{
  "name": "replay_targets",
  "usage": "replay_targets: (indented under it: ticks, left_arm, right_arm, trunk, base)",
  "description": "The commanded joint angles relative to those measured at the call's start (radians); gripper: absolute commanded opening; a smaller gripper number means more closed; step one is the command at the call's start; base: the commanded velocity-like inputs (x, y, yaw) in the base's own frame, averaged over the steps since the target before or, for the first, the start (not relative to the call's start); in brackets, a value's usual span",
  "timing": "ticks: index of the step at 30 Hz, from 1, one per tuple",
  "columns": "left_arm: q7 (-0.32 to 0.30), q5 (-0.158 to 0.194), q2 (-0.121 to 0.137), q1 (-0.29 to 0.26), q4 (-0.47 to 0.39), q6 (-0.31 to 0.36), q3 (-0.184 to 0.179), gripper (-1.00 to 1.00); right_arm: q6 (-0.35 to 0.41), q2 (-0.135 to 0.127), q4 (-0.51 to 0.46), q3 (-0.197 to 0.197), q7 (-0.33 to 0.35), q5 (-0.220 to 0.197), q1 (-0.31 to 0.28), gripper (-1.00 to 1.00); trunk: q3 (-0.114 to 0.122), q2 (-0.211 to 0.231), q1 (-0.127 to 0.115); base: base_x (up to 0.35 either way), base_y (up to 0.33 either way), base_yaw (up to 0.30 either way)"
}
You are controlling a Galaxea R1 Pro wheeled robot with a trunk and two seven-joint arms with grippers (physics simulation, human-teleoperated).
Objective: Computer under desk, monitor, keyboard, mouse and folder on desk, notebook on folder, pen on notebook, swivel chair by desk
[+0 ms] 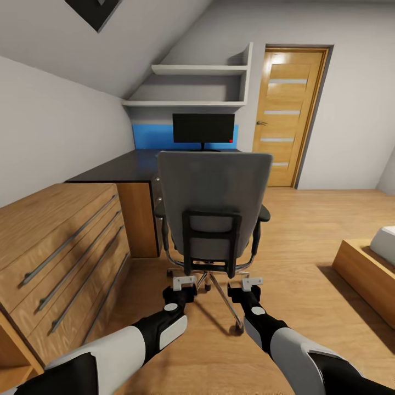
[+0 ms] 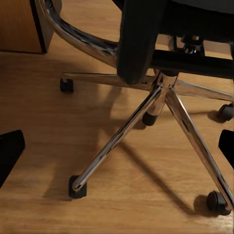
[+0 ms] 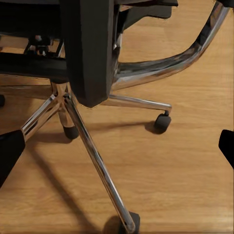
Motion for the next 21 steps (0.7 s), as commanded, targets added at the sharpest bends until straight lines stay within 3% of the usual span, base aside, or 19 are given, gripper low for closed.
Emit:
replay_targets:
  ticks: [1,21]
  left_arm:
    - [0.004,0.01,0.0,-0.001,-0.001,-0.006,-0.008,1.0]
    - [0.004,0.009,0.0,-0.001,-0.006,-0.007,-0.008,1.0]
  right_arm:
    - [-0.003,0.0,0.001,-0.007,-0.004,0.011,-0.001,1.0]
    - [-0.003,0.0,0.001,-0.007,-0.005,0.009,-0.001,1.0]
  trunk:
    - [-0.005,-0.001,0.0]
    - [-0.082,-0.005,0.009]
  base:
    - [0.0,0.0,-0.009]
    - [0.0,0.0,-0.001]
